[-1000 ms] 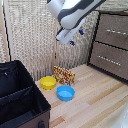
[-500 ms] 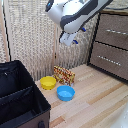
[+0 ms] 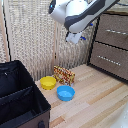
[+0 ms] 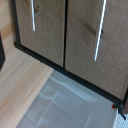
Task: Locate and clasp the grip of the topmost drawer. Steadily and circumspectly yank the drawer open. Discover and seize the nutrition bar using your clamp. Deposit the nutrition bar in the accessible drawer. Unclench the nutrition bar.
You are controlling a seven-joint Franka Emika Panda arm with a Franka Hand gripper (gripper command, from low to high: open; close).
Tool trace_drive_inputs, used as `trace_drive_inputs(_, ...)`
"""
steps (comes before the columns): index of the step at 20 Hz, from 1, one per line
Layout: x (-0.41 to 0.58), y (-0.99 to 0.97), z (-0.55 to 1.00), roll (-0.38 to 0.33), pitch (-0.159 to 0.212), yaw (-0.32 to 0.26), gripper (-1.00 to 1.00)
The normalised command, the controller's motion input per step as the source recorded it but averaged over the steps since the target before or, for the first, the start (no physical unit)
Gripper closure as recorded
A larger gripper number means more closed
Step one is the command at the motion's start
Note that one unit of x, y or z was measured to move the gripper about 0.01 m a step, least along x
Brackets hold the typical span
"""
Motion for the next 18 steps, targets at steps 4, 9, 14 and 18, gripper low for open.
trace_drive_inputs(4, -0.514, -0.53, -0.06, -0.209, -0.041, 0.098, -1.0)
trace_drive_inputs(9, 0.058, -0.7, -0.33, -0.171, -0.003, 0.115, -1.0)
trace_drive_inputs(14, 0.273, -0.72, -0.23, -0.125, 0.0, 0.121, -1.0)
trace_drive_inputs(18, 0.086, -0.72, -0.03, -0.163, -0.013, 0.083, -1.0)
